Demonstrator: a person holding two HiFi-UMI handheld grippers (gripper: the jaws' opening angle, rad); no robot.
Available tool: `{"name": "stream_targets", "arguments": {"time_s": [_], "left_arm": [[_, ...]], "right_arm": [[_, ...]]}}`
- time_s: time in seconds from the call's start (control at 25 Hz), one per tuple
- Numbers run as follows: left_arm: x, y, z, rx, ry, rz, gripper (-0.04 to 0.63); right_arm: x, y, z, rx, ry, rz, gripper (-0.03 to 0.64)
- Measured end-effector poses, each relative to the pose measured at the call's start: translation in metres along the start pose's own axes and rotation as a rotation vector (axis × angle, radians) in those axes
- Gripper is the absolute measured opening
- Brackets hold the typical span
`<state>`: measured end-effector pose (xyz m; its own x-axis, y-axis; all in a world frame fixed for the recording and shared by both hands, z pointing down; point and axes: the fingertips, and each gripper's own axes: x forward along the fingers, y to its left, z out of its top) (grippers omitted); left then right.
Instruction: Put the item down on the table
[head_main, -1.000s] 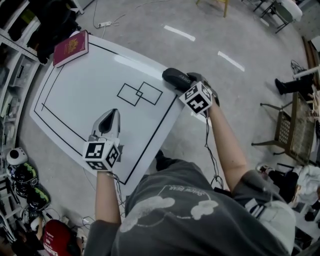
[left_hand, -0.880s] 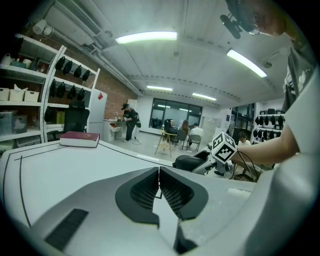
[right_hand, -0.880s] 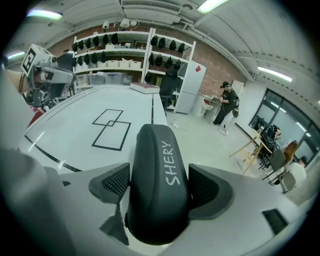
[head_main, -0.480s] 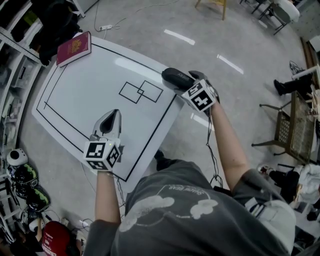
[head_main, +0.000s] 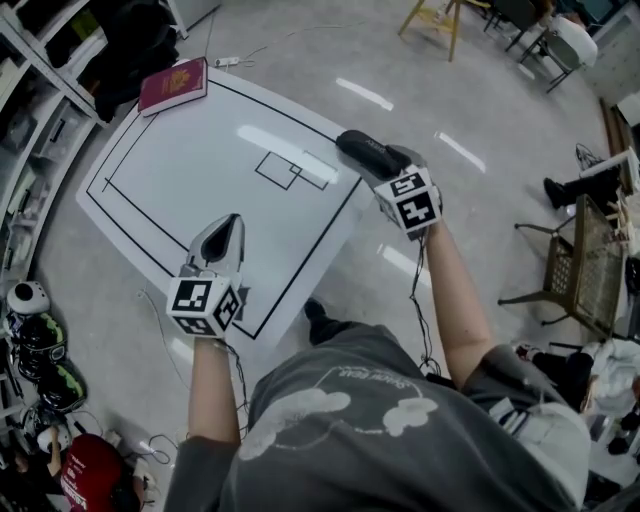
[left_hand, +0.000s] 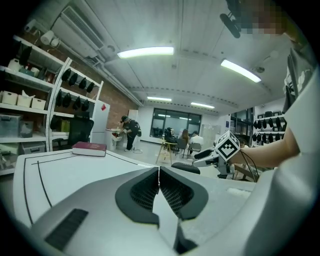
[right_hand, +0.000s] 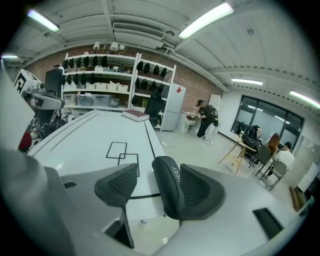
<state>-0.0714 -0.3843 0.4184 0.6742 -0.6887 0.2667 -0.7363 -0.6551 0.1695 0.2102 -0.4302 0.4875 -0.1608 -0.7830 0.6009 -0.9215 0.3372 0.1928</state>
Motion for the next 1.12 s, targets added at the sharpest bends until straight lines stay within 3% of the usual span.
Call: {"name": "stream_targets", "arguments": {"time_s": [0.16,0.48,1.12], "left_arm": [[-0.037,-0.004,-0.003,0.000,-0.022,0.018,0.006],[-0.111,-0.011,-0.012,-0.003,-0.063,0.067,0.006],[-0.255,-0.051,-0.071,-0.024,-0.077,0.111,0.006]], "right_arm": [[-0.022,0.027,0.017,0.023,-0.097,-0.020,0.178],[-0.065,0.089,0.030,0.051,-0.182,-0.056,0.000],[-0.155,0.217,-0.001,0.041,-0.224,0.057,-0.002]]}}
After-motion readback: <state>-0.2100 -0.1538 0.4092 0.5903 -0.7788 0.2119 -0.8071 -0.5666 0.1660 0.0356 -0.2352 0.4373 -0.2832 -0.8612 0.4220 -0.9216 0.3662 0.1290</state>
